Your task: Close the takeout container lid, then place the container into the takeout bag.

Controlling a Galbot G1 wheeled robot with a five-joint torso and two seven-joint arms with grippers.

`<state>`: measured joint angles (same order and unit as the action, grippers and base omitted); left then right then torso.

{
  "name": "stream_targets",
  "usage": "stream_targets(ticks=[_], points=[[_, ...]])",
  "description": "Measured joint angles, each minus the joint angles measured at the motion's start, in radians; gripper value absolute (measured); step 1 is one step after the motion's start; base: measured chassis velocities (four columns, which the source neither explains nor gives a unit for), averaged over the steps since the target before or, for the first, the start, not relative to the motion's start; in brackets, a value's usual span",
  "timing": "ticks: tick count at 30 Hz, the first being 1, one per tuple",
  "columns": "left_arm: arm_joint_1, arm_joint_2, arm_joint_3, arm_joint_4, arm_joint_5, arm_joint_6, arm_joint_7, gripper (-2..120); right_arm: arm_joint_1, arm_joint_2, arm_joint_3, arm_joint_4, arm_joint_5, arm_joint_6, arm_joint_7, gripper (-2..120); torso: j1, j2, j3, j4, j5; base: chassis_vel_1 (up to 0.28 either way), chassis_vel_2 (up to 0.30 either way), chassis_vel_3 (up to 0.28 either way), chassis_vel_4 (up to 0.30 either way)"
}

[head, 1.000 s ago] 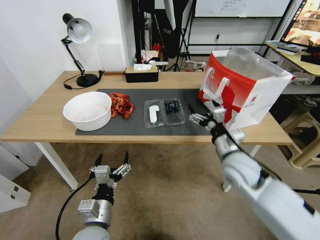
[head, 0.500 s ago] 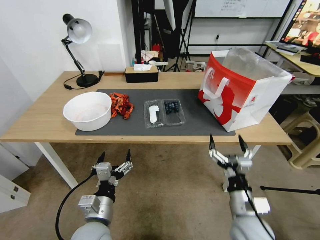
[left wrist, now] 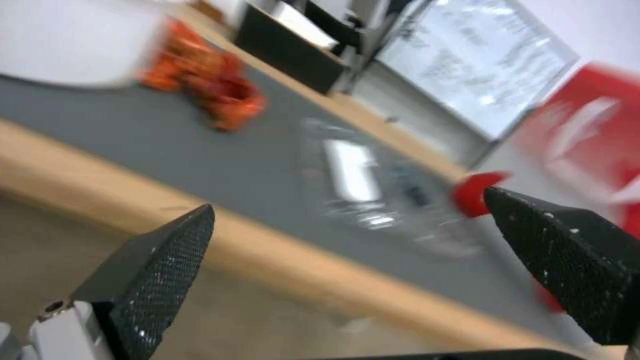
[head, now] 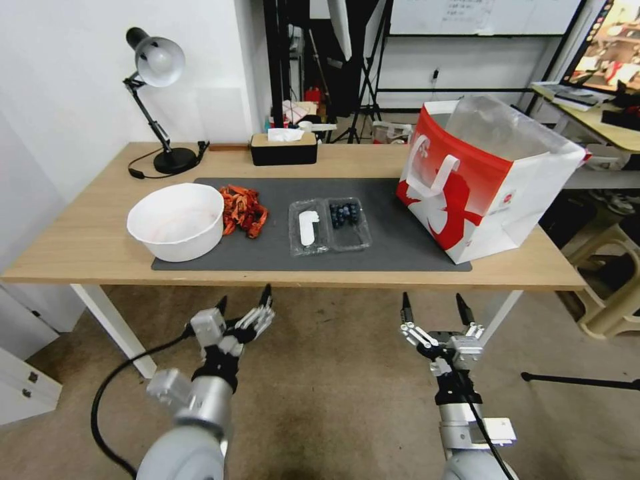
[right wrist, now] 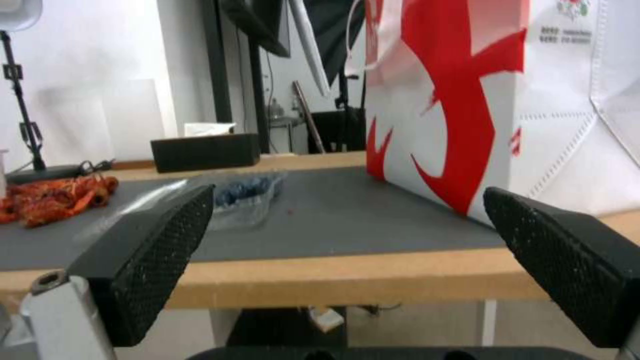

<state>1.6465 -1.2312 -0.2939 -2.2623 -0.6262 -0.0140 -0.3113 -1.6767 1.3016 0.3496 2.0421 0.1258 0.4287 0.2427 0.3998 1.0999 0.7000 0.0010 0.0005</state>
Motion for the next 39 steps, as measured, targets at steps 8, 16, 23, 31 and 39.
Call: stream_targets(ticks=[8, 16, 23, 31, 39], points=[[-0.344, 0.095, 0.135, 0.006, -0.615, 0.040, -0.135, 100, -0.037, 0.023, 0.012, 0.014, 0.000, -0.011, -0.024, 100, 0.000, 0.000, 0.000, -0.0010, -0.0005, 0.000, 0.000, 0.000, 0.000], [-0.710, 0.017, 0.303, 0.146, -0.867, 0.090, -0.393, 100, -0.057, 0.070, 0.017, 0.008, -0.043, -0.009, -0.026, 100, 0.000, 0.000, 0.000, -0.0013, -0.0002, 0.000, 0.000, 0.000, 0.000], [-0.781, -0.023, 0.353, 0.227, -0.875, 0.096, -0.461, 100, -0.060, 0.081, 0.023, 0.003, -0.051, -0.003, -0.027, 100, 0.000, 0.000, 0.000, -0.0010, -0.0004, 0.000, 0.000, 0.000, 0.000], [-0.819, -0.040, 0.372, 0.276, -0.872, 0.096, -0.504, 100, -0.055, 0.089, 0.021, -0.013, -0.058, 0.006, -0.030, 100, 0.000, 0.000, 0.000, -0.0010, -0.0005, 0.000, 0.000, 0.000, 0.000], [-0.829, -0.055, 0.378, 0.305, -0.874, 0.095, -0.516, 100, -0.047, 0.091, 0.013, -0.023, -0.060, 0.010, -0.032, 100, 0.000, 0.000, 0.000, -0.0010, -0.0004, 0.000, 0.000, 0.000, 0.000]])
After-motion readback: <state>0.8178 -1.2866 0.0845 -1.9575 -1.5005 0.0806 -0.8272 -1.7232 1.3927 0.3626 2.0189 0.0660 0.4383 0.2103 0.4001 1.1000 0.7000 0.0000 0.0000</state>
